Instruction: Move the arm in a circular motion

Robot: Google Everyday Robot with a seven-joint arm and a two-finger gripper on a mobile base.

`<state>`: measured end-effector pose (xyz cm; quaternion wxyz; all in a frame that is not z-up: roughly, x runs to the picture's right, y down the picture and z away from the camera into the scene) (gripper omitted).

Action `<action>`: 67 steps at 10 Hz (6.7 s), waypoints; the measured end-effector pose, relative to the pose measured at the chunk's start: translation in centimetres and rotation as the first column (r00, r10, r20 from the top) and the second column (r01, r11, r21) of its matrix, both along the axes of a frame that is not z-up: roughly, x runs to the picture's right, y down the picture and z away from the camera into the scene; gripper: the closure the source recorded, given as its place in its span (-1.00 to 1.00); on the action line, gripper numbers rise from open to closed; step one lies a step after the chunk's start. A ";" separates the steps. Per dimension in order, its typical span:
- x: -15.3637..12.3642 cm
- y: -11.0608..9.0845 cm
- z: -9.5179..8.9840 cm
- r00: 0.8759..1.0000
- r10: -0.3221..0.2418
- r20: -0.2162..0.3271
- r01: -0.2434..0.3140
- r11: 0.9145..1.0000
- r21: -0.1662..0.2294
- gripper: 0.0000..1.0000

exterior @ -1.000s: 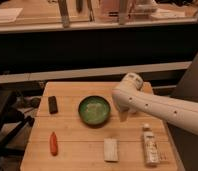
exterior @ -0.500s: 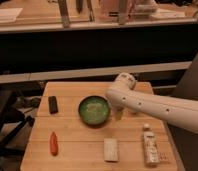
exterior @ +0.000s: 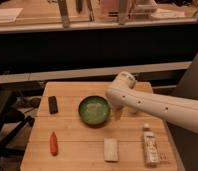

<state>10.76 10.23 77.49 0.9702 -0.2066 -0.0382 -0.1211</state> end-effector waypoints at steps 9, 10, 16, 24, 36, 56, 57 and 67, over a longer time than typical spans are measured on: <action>-1.7 -0.2 0.6 1.000 0.014 0.019 -0.014 1.000 -0.012 -0.60; -1.5 -0.2 0.6 1.000 0.011 0.023 -0.011 1.000 -0.014 -0.60; 0.3 -0.5 1.4 0.999 0.045 0.026 -0.044 0.999 -0.028 -0.60; 1.2 -0.9 1.7 0.998 0.060 0.034 -0.058 0.997 -0.051 -0.60; 2.4 -0.9 2.0 0.998 0.065 0.019 -0.063 0.993 -0.095 -0.60; 5.5 0.4 1.7 0.993 0.122 -0.010 -0.122 0.981 -0.153 -0.60; 5.4 0.5 1.7 0.992 0.123 -0.008 -0.123 0.980 -0.154 -0.60; 6.6 1.2 1.3 0.986 0.165 0.000 -0.163 0.974 -0.158 -0.60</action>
